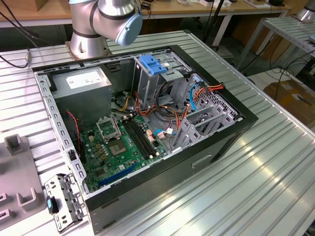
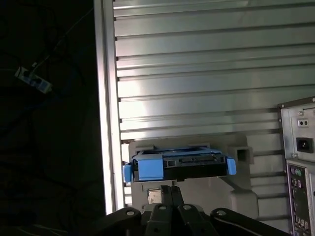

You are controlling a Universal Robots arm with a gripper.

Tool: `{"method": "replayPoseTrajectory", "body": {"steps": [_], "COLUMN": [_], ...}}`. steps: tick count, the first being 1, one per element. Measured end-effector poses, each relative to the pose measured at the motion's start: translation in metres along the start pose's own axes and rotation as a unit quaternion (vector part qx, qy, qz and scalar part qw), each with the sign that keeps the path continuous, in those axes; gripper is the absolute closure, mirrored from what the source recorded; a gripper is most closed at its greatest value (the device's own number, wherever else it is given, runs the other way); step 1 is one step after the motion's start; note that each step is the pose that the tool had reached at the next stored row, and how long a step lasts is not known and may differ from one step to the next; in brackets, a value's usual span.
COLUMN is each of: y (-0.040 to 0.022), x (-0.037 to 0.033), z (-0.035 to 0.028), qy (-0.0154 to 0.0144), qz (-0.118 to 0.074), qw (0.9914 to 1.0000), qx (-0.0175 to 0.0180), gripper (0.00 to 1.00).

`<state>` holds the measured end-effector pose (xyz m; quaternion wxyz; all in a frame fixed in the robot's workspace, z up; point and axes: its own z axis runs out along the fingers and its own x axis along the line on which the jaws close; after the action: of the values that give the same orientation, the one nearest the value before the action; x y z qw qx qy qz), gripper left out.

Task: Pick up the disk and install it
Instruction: 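Reach for the disk, then pick up the disk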

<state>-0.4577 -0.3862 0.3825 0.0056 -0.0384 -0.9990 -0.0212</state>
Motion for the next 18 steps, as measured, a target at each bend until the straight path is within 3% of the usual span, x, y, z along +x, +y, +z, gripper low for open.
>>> {"method": "replayPoseTrajectory", "body": {"steps": [3,18], "y": [0.0006,0.0006], "x": [0.0031,0.0032], "z": [0.0010,0.0011], "qy": [0.0016,0.0020], "qz": [0.000,0.000], "qw": [1.00000,1.00000], "qx": [-0.0002,-0.0002], "gripper": [0.89,0.89]}}
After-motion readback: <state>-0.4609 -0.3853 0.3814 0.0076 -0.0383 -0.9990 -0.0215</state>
